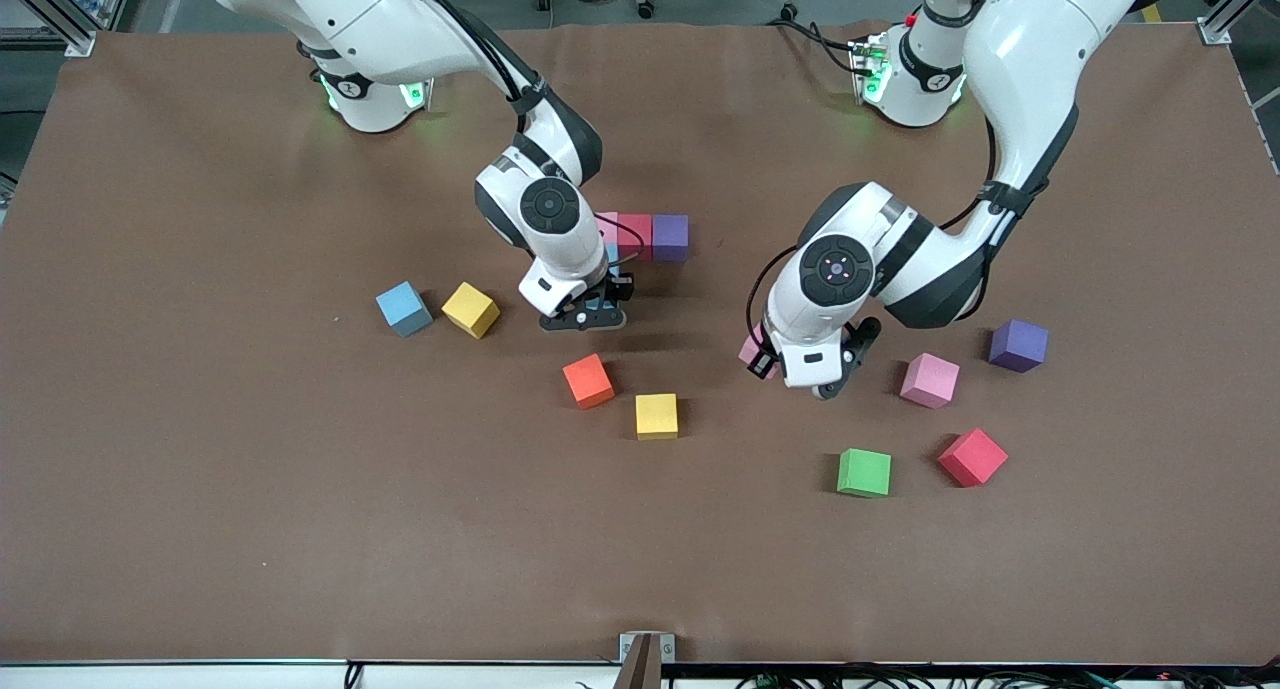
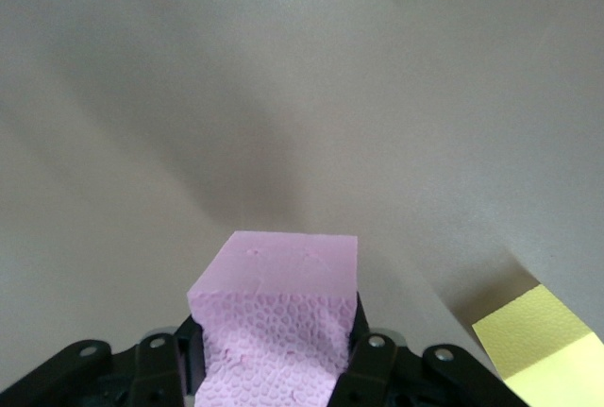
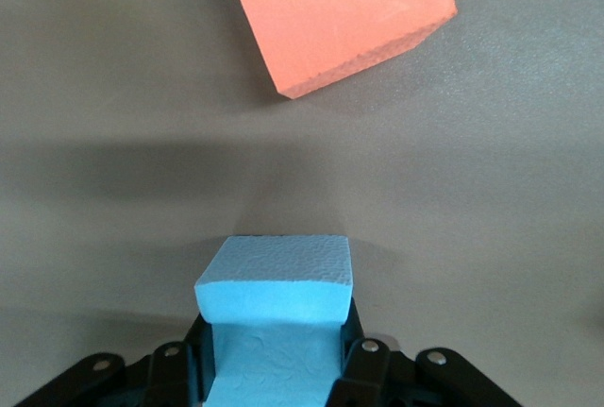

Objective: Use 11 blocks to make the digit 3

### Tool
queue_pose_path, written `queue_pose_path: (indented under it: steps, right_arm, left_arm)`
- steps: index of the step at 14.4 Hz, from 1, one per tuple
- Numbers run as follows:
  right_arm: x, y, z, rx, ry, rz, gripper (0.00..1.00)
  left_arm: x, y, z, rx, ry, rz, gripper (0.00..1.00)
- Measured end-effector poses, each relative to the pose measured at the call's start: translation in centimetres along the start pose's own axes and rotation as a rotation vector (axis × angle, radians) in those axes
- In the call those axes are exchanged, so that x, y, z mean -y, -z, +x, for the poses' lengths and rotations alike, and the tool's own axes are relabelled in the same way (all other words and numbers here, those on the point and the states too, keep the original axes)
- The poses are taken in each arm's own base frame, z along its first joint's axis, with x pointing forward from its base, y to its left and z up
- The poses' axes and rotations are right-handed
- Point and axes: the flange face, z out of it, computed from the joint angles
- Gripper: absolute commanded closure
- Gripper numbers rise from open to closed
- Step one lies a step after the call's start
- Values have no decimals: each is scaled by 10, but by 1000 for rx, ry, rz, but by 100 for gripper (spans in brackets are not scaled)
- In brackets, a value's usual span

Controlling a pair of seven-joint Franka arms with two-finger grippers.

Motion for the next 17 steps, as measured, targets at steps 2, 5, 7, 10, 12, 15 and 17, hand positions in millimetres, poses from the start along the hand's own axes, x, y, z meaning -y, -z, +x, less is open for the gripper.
queue_pose_path:
  steps: [2, 5, 7, 10, 12, 15, 17]
  right_arm:
    - [0, 0, 0, 0, -2, 0, 100]
    - [0, 0, 0, 2, -6, -1, 100]
    - [0, 0, -1, 2, -6, -2, 99]
    - [0, -1, -1, 3, -7, -3, 99]
    - [0, -1, -1, 4, -11, -3, 99]
    - [1, -1, -1, 5, -24, -4, 99]
    - [1, -1, -1, 5, -25, -4, 99]
  left_arm:
    - [0, -3, 2, 2, -9, 5, 87]
    - [0, -3, 2, 2, -11, 4, 87]
    - [0, -2, 1, 2, -12, 3, 87]
    - [-1, 0, 4, 1, -8, -2, 87]
    - [-2, -1, 5, 2, -6, -2, 87]
    - [-6, -9, 8, 15, -2, 0, 87]
    - [-9, -12, 10, 23, 2, -2, 87]
